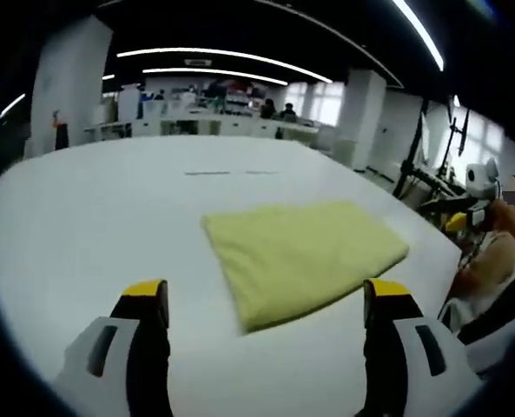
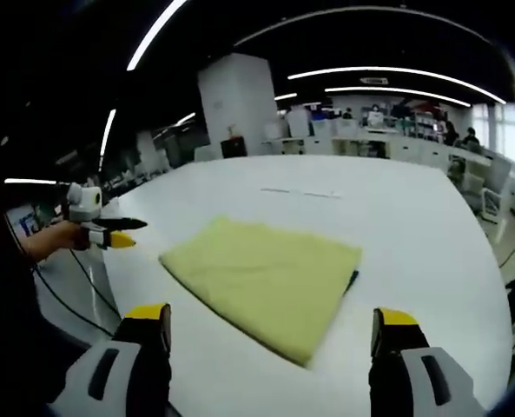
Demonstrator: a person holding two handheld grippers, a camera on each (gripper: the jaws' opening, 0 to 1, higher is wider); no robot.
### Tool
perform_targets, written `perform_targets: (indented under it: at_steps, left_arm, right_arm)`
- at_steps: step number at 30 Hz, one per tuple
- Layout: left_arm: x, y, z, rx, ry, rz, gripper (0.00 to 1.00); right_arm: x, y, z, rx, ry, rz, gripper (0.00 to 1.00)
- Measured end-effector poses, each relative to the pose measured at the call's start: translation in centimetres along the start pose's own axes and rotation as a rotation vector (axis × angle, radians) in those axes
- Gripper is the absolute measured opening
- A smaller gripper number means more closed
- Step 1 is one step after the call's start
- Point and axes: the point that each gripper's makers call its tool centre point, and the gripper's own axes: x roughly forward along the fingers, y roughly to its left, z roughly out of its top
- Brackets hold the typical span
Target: Fold the garment on the visible template until the final outline fits inside the template.
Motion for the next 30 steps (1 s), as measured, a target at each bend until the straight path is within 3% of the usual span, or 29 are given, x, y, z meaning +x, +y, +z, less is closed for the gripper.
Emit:
perform_targets:
  at_steps: [3,19,30]
  left_arm:
    - [-0.3,0.0,0.3,0.037,0.004,-0.012,0.99]
    - [-1.4,0.0,0.3,0.057,0.01,-0.026,0.99]
    - [-1.5,0.2,0.5,0.052,0.007,-0.012,0.99]
  right_arm:
    - [-0.2,0.3,0.1,-0.017,0.002,-0.002,0.99]
    - [-1.0,0.0,-0.4,0.005,0.023,-0.051,0.99]
    - [-0.9,0.0,-1.0,-0.037,0.061,-0.054,0.98]
